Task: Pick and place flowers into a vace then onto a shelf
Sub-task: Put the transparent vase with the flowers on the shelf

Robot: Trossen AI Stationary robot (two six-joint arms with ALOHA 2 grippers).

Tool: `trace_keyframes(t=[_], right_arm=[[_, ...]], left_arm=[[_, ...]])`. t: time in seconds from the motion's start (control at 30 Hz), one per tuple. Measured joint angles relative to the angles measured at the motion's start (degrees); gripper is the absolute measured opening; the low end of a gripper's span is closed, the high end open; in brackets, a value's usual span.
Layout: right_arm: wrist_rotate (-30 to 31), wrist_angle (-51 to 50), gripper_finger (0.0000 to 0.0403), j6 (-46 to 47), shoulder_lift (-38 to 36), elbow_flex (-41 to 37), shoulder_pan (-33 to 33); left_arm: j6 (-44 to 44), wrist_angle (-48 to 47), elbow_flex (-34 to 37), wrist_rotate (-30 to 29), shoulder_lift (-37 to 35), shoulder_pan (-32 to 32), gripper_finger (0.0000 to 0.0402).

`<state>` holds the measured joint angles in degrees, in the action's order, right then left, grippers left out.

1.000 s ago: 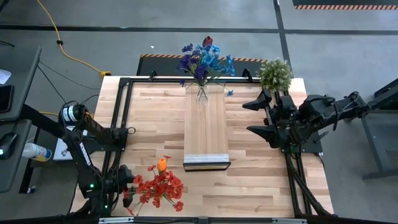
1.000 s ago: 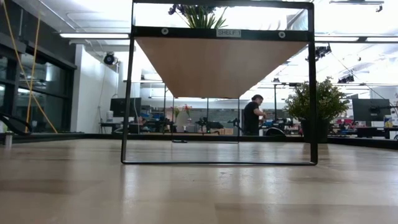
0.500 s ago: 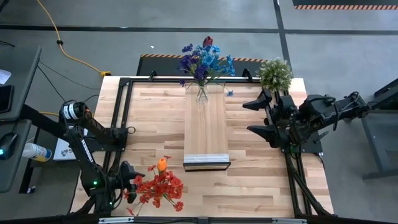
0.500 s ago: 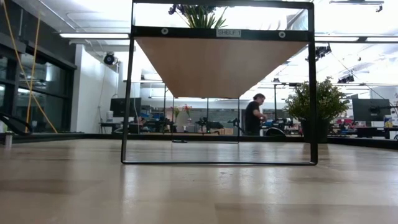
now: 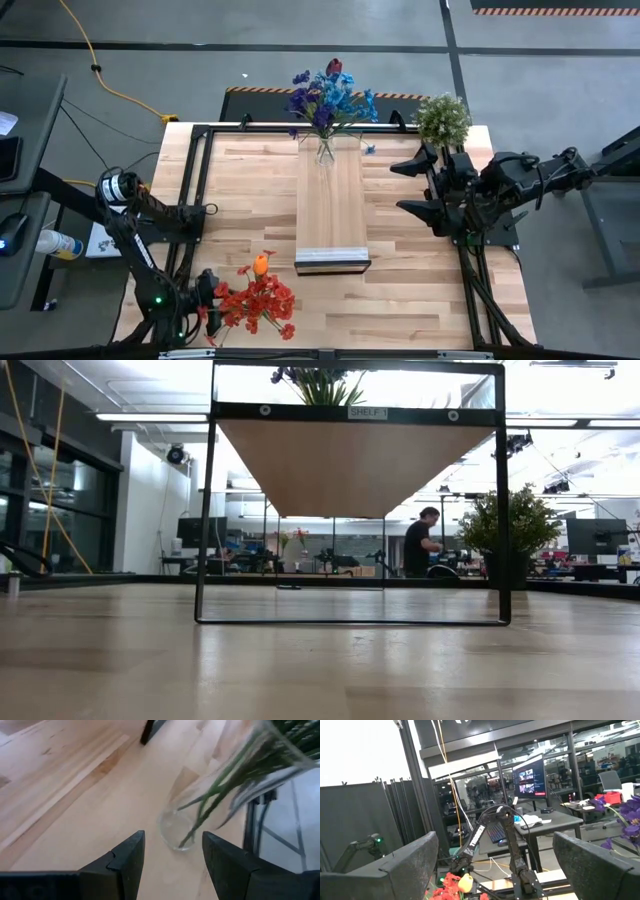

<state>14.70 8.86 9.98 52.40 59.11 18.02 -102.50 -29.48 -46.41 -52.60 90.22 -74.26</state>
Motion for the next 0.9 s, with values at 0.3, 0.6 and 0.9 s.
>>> trace_keyframes(t=[0.3, 0.6, 0.9], right_arm=[[0.2, 0.0, 0.0381, 0.1, 0.0, 0.0, 0.0], [0.2, -0.2, 0.0381, 0.4, 0.0, 0.0, 0.0], [0.1, -0.3, 0.0381, 1.6, 0.0, 0.0, 0.0]], left_arm=[[8.8, 8.4, 0.0, -3.1, 0.4, 0.0, 0.0232], [18.8, 12.6, 0.0, -3.2, 0.4, 2.9, 0.0232], [22.8, 13.0, 0.0, -2.0, 0.4, 4.1, 0.0232]])
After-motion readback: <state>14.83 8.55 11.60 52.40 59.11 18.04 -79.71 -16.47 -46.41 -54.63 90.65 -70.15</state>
